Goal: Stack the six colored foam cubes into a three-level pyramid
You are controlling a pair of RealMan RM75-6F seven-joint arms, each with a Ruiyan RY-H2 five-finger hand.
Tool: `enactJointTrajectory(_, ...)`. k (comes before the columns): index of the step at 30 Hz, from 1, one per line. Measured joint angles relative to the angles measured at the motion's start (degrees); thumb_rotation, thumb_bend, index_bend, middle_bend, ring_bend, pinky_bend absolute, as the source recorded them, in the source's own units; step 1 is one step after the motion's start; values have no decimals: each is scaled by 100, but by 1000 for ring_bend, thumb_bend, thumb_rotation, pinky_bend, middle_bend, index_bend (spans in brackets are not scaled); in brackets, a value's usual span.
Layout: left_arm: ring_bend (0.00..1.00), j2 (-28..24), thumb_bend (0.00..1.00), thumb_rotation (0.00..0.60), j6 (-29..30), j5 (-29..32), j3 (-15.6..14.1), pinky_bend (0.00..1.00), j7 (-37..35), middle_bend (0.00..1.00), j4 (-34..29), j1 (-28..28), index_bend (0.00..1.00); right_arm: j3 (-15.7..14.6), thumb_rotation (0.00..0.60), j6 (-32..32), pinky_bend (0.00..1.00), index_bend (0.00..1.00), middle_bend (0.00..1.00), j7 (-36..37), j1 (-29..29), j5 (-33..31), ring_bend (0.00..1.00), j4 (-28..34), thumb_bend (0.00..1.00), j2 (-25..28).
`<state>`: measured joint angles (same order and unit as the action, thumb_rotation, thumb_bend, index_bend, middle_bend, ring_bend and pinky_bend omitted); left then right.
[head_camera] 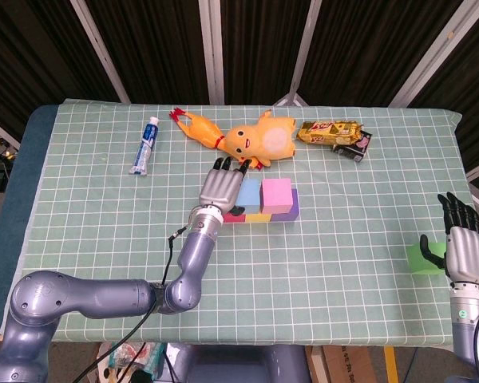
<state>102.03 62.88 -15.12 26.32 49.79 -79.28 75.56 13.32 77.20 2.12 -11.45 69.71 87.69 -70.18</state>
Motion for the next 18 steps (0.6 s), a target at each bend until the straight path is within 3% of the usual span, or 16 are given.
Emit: enactJointTrajectory(18, 33, 53, 363, 600, -16, -76, -6, 30, -54, 424, 48, 46, 0, 3, 600, -25, 0, 0, 0, -1, -1, -23, 0, 24, 467, 5)
